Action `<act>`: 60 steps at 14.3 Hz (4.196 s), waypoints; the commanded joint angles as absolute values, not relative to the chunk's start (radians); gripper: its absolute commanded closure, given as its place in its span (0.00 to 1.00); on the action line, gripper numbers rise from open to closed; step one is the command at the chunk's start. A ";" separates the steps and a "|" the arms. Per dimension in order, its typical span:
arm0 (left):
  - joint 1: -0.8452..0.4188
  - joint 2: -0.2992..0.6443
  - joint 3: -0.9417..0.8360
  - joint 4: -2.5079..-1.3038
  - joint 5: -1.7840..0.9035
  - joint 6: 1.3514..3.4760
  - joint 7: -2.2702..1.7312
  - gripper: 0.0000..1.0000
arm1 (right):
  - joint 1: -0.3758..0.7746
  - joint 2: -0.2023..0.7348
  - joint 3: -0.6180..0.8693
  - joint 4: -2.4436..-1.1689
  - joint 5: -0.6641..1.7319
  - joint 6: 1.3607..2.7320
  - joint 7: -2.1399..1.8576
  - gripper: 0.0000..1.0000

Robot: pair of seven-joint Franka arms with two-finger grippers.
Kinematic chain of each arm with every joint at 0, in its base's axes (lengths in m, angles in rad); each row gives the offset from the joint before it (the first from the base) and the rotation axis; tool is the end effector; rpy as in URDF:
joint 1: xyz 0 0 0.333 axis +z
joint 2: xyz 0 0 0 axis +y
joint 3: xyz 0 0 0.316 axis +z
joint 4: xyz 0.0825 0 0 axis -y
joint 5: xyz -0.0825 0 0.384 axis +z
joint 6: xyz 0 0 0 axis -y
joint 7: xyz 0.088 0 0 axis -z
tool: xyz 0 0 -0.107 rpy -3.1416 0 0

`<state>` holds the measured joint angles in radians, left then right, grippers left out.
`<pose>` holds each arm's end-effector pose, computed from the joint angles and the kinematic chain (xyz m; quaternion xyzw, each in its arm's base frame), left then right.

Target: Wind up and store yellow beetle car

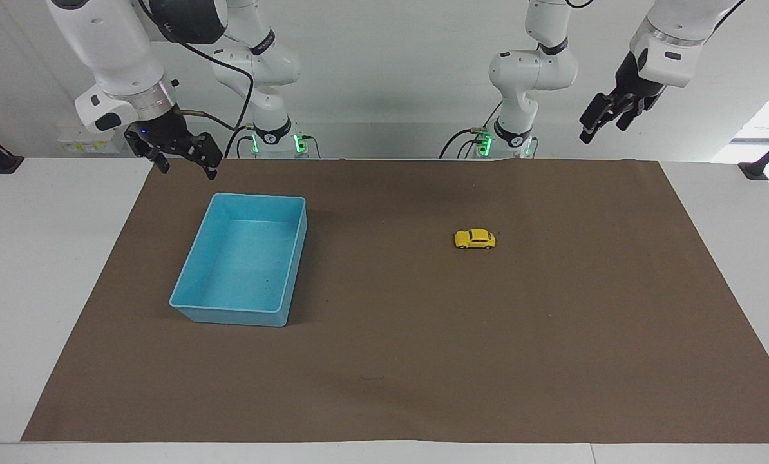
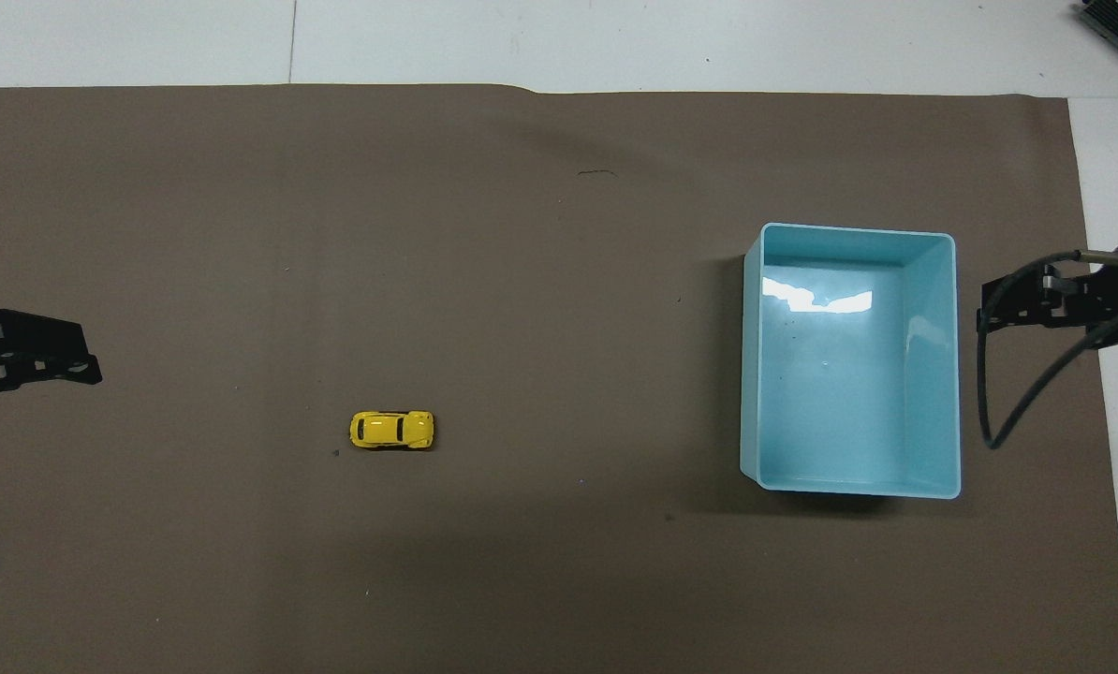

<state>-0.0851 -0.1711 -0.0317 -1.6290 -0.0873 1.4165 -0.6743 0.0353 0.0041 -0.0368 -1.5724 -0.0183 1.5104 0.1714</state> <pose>0.4785 -0.0682 0.6735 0.9619 0.2696 -0.0348 0.0294 0.5490 -0.0028 0.6164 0.9957 -0.0865 -0.0321 0.0120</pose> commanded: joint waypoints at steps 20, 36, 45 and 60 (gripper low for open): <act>-0.350 -0.029 -0.032 -2.266 -0.135 2.233 -1.953 0.00 | 0.034 -0.018 -0.043 -1.597 0.005 1.516 0.152 0.00; -0.413 0.014 -0.032 -2.379 -0.135 2.410 -2.017 0.00 | 0.034 -0.018 -0.043 -1.597 0.005 1.516 0.152 0.00; -0.411 0.014 -0.031 -2.382 -0.135 2.422 -1.977 0.89 | 0.034 -0.018 -0.043 -1.597 0.005 1.516 0.152 0.00; -0.195 0.034 -0.029 -2.378 -0.135 2.424 -1.692 0.82 | 0.034 -0.018 -0.043 -1.597 0.005 1.516 0.152 0.00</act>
